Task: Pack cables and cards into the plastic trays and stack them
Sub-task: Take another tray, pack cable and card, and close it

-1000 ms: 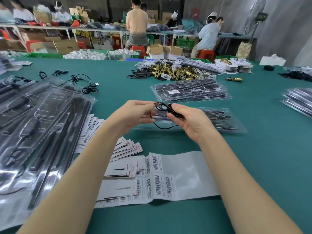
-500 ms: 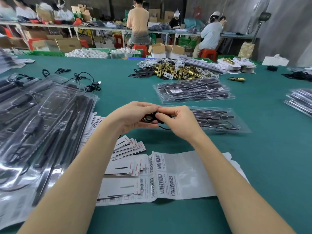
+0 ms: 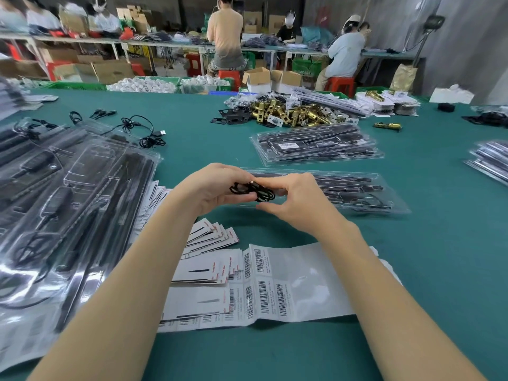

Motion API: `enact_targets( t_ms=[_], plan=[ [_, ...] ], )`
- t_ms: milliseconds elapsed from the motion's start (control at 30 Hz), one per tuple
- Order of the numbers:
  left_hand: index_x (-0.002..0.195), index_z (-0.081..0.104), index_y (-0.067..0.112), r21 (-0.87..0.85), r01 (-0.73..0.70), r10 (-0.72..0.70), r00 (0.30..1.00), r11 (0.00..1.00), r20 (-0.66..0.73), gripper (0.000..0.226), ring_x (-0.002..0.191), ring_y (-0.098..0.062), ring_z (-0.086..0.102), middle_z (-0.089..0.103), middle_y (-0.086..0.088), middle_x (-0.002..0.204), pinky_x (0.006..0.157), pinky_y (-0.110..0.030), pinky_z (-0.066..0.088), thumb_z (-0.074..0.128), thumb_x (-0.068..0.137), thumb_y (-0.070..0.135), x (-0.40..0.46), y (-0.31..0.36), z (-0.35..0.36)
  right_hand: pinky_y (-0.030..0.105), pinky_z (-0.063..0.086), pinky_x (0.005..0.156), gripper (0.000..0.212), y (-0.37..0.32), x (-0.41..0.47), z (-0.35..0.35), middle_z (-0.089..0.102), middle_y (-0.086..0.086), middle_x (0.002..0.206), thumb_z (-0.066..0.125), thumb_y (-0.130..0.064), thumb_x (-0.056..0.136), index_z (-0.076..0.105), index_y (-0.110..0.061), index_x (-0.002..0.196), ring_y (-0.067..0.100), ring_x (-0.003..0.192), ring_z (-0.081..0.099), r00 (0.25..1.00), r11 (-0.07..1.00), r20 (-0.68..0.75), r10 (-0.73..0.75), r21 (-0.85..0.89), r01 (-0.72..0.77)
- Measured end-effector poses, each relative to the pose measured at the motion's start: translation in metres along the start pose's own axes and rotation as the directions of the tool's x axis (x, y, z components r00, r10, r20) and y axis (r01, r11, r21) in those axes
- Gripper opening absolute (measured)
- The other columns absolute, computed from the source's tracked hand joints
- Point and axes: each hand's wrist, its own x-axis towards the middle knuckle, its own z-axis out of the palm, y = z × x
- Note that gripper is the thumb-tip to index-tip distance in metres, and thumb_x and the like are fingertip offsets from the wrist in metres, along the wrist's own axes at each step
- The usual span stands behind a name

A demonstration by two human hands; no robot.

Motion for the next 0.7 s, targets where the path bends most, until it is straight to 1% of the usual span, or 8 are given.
enact_targets(
  t_ms=[67, 167, 200, 267, 300, 400, 533, 700],
  plan=[
    [0.089, 0.073, -0.001, 0.001, 0.0, 0.0, 1.0, 1.0, 0.001, 0.013, 0.077, -0.02, 0.074, 0.071, -0.018, 0.095, 0.063, -0.021, 0.059, 0.061, 0.095, -0.001, 0.0, 0.0, 0.0, 0.013, 0.049, 0.093, 0.045, 0.002, -0.001, 0.002, 0.075, -0.006, 0.114, 0.08, -0.018, 0.085, 0.07, -0.024, 0.129, -0.003, 0.097, 0.063, 0.998, 0.999, -0.058, -0.031, 0.008, 0.032],
    [0.088, 0.071, -0.001, 0.019, -0.044, 0.044, 0.999, 0.999, -0.01, 0.014, 0.086, -0.022, 0.074, 0.068, -0.019, 0.104, 0.066, -0.021, 0.06, 0.06, 0.095, -0.004, 0.001, 0.0, 0.002, 0.028, 0.055, 0.089, 0.036, 0.004, -0.004, 0.008, 0.077, 0.0, 0.108, 0.076, -0.013, 0.089, 0.073, -0.017, 0.124, 0.006, 0.092, 0.068, 0.986, 0.997, -0.152, -0.074, 0.02, 0.078],
    [0.089, 0.07, -0.001, 0.037, -0.059, 0.059, 0.998, 0.998, -0.012, 0.014, 0.086, -0.021, 0.074, 0.067, -0.019, 0.105, 0.067, -0.021, 0.06, 0.059, 0.095, -0.004, 0.001, -0.001, 0.002, 0.024, 0.055, 0.086, 0.035, 0.005, -0.005, 0.01, 0.077, -0.001, 0.107, 0.075, -0.012, 0.089, 0.073, -0.017, 0.123, 0.001, 0.091, 0.067, 0.981, 0.996, -0.174, -0.082, 0.022, 0.087],
    [0.09, 0.069, -0.002, 0.084, -0.074, 0.075, 0.997, 0.994, -0.015, 0.013, 0.083, -0.02, 0.075, 0.067, -0.02, 0.106, 0.067, -0.021, 0.06, 0.058, 0.096, -0.004, 0.001, -0.004, 0.003, 0.009, 0.047, 0.083, 0.036, 0.007, -0.007, 0.015, 0.076, -0.003, 0.109, 0.076, -0.01, 0.088, 0.073, -0.018, 0.123, -0.011, 0.09, 0.06, 0.977, 0.996, -0.196, -0.084, 0.02, 0.09],
    [0.091, 0.069, -0.001, 0.106, -0.081, 0.083, 0.996, 0.991, -0.016, 0.012, 0.083, -0.02, 0.075, 0.068, -0.02, 0.107, 0.068, -0.021, 0.06, 0.059, 0.096, -0.003, 0.001, -0.005, 0.003, 0.006, 0.043, 0.083, 0.037, 0.009, -0.008, 0.017, 0.076, -0.003, 0.11, 0.076, -0.011, 0.088, 0.072, -0.02, 0.124, -0.011, 0.089, 0.059, 0.976, 0.997, -0.202, -0.075, 0.02, 0.08],
    [0.091, 0.069, 0.001, 0.132, -0.119, 0.121, 0.993, 0.984, -0.009, 0.01, 0.085, -0.022, 0.076, 0.069, -0.02, 0.105, 0.074, -0.024, 0.062, 0.061, 0.097, 0.0, 0.001, -0.004, 0.001, 0.01, 0.045, 0.088, 0.039, 0.013, -0.01, 0.021, 0.076, -0.003, 0.111, 0.077, -0.011, 0.087, 0.072, -0.019, 0.124, -0.002, 0.095, 0.065, 0.968, 0.994, -0.247, -0.039, 0.087, 0.062],
    [0.092, 0.069, 0.001, 0.161, -0.165, 0.166, 0.986, 0.973, 0.005, 0.008, 0.086, -0.023, 0.075, 0.07, -0.021, 0.104, 0.08, -0.028, 0.062, 0.063, 0.096, 0.005, 0.0, -0.004, 0.003, 0.004, 0.041, 0.076, 0.037, 0.014, -0.011, 0.026, 0.077, -0.004, 0.106, 0.079, -0.008, 0.084, 0.074, -0.016, 0.12, -0.013, 0.081, 0.061, 0.957, 0.979, -0.291, -0.003, 0.192, 0.061],
    [0.093, 0.07, 0.003, 0.156, -0.185, 0.186, 0.982, 0.97, 0.009, 0.01, 0.088, -0.025, 0.075, 0.071, -0.019, 0.105, 0.078, -0.027, 0.061, 0.065, 0.096, 0.011, -0.003, -0.006, 0.003, 0.002, 0.038, 0.071, 0.039, 0.017, -0.01, 0.031, 0.067, -0.025, 0.09, 0.079, -0.009, 0.084, 0.074, -0.025, 0.12, -0.012, 0.076, 0.057, 0.96, 0.975, -0.278, 0.03, 0.219, 0.033]
  ],
)
